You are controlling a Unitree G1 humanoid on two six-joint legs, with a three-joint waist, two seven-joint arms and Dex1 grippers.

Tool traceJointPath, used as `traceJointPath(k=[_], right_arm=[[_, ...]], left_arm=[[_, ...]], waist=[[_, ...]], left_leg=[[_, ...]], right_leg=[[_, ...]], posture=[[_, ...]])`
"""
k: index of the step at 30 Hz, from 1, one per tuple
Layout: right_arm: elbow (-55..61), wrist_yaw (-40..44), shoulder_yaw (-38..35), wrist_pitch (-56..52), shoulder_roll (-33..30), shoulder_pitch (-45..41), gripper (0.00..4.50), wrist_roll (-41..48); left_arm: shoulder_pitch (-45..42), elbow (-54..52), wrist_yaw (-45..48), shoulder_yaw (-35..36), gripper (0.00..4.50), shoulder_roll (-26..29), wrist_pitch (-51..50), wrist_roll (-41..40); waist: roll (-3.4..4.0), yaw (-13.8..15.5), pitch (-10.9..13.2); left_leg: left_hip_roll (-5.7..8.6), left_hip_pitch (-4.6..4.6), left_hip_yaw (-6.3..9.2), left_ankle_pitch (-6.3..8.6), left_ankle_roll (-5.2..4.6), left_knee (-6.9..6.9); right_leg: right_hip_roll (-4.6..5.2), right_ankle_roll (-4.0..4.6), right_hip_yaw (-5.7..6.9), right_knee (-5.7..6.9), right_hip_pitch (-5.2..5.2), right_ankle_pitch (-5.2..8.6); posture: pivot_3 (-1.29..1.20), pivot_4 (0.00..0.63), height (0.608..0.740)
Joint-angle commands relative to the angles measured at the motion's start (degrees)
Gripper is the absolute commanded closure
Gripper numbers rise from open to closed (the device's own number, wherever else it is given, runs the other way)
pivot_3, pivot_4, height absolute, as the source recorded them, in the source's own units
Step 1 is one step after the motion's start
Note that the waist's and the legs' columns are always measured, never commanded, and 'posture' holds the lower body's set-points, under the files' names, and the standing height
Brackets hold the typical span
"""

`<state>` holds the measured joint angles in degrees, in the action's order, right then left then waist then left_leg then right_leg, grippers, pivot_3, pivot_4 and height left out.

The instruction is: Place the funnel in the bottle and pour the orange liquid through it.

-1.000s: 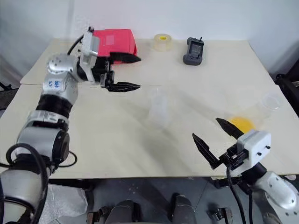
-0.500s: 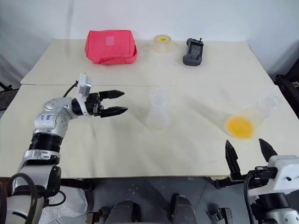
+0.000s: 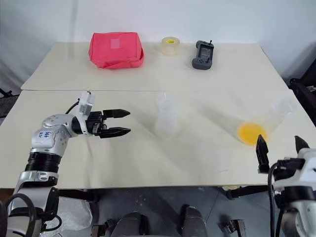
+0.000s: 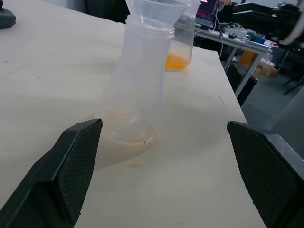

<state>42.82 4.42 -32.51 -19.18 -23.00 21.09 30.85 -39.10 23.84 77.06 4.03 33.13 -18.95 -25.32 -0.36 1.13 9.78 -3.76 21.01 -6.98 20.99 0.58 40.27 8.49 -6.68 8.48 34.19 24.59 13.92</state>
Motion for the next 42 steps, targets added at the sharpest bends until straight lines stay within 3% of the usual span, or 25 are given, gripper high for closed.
traceJointPath(k=[1,21,26,27,35,42], right_arm=[[-7.74,0.64,-1.75,-0.34,-3.71,-7.17,0.00,-1.61],[-31.38,4.12,2.55,0.84,-8.15,-30.64,0.00,-8.64],[-29.41,4.01,1.99,0.32,-7.42,-31.93,1.64,-7.83],[-28.67,4.07,1.89,0.18,-7.25,-31.85,1.73,-7.47],[-18.16,4.91,5.68,-5.79,-7.84,-31.84,1.73,-5.63],[-13.65,3.74,21.46,-11.15,-11.14,-47.23,1.73,-14.44]], left_arm=[[1.46,-4.86,-1.17,1.49,0.03,0.20,-0.81,-1.84],[4.48,-11.69,-6.55,1.60,0.03,-0.59,-3.12,-2.96],[4.78,-12.26,-6.69,1.97,0.00,-0.07,-3.15,-3.03],[4.81,-12.30,-6.73,2.01,0.00,-0.01,-3.11,-2.97],[4.79,-12.00,-5.71,2.28,0.00,-0.65,-1.69,-3.63],[1.13,-4.38,-1.69,2.21,0.00,-2.18,5.25,-2.77]], waist=[[0.00,-0.08,0.00],[0.06,-0.42,-0.01],[0.07,-0.49,0.00],[0.07,-0.50,0.00],[0.10,-1.21,0.00],[0.16,-2.11,0.03]], left_leg=[[0.00,-0.01,-0.03,0.00,0.00,0.00],[0.01,-0.01,-0.08,-0.03,-0.01,0.00],[0.01,0.01,-0.08,-0.03,-0.01,-0.02],[0.01,0.01,-0.08,-0.03,0.00,-0.02],[0.01,0.03,-0.08,-0.03,0.00,-0.03],[0.01,0.02,-0.17,-0.08,0.02,-0.03]], right_leg=[[0.00,0.00,-0.02,-0.01,-0.01,0.00],[0.00,-0.01,-0.08,0.01,0.02,-0.01],[0.00,-0.02,-0.07,0.01,0.04,-0.01],[0.00,-0.02,-0.07,0.01,0.04,-0.01],[0.01,-0.02,-0.08,0.01,0.06,-0.01],[0.00,-0.02,-0.18,0.16,0.21,-0.01]], posture=[[0.00,0.150,0.740],[0.00,0.150,0.740],[0.00,0.150,0.740],[0.00,0.150,0.740],[0.00,0.150,0.740],[0.00,0.150,0.740]])
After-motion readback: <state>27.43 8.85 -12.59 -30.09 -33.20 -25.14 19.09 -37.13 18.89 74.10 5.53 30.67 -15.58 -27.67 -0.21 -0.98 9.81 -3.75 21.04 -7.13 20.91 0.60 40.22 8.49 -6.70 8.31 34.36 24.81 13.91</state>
